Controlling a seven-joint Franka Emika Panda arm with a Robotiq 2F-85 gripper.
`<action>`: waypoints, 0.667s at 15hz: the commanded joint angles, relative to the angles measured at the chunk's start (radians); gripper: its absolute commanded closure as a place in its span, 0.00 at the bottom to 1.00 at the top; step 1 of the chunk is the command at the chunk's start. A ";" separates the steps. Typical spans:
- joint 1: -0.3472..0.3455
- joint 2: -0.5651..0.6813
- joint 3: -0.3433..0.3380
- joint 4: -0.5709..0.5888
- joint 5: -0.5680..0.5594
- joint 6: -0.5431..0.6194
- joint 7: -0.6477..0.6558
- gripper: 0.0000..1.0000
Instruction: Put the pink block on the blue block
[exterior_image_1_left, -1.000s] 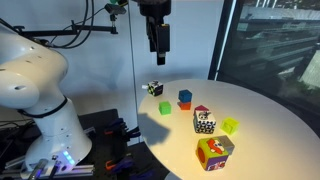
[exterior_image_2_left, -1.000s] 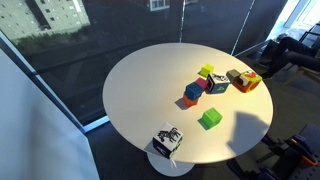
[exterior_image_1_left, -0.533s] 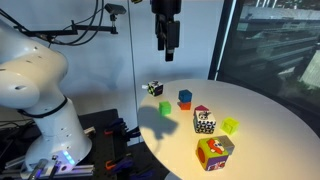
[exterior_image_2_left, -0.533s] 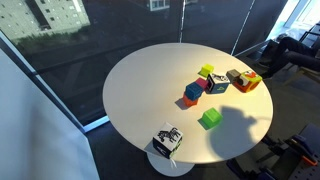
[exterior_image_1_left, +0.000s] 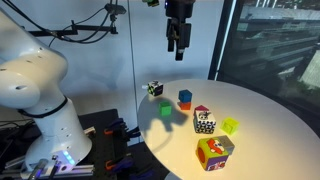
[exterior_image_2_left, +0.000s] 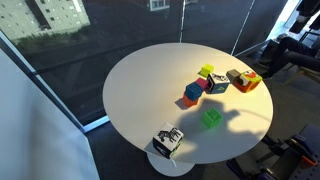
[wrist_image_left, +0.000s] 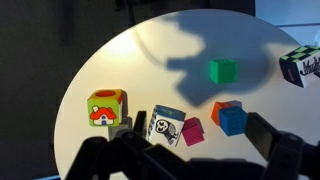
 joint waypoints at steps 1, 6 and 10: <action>0.008 0.107 0.017 0.088 0.011 0.002 0.045 0.00; 0.012 0.237 0.035 0.161 -0.001 0.018 0.078 0.00; 0.018 0.326 0.045 0.197 -0.003 0.055 0.106 0.00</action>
